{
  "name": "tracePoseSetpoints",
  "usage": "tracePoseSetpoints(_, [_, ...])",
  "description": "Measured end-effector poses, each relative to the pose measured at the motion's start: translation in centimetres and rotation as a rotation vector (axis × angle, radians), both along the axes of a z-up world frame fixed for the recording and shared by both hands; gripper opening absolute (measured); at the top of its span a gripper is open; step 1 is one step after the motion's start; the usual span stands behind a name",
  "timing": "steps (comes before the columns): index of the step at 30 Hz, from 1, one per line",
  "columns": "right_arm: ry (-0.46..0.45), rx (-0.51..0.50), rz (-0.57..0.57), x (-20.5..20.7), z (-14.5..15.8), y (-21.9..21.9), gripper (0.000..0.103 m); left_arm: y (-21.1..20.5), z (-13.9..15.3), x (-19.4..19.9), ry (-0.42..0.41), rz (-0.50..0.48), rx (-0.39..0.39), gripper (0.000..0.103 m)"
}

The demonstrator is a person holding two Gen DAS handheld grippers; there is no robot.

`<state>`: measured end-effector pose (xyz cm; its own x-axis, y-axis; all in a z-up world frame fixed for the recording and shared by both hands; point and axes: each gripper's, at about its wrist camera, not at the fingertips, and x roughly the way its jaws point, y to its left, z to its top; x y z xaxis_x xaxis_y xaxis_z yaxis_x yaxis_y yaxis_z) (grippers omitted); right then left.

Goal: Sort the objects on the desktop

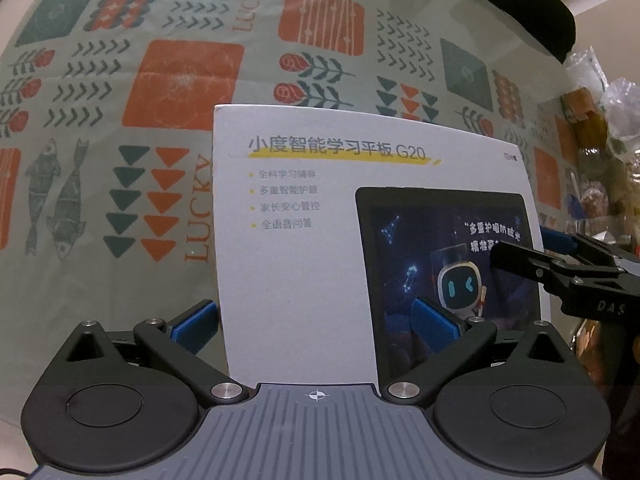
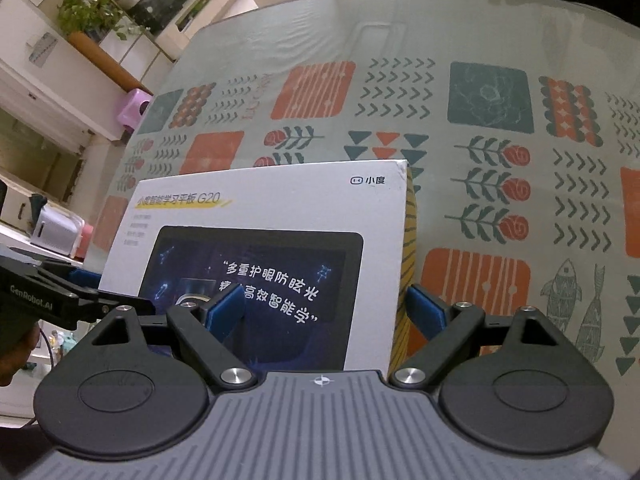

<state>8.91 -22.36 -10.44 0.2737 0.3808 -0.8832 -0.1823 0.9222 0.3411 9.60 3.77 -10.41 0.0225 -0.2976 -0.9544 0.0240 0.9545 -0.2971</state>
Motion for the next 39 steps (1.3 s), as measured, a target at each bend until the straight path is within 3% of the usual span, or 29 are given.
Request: tracePoseSetpoints(39, [-0.071, -0.083, 0.004, -2.2, 1.2, 1.1, 0.103, -0.1, 0.7, -0.8, -0.019, -0.029, -0.014, 0.103])
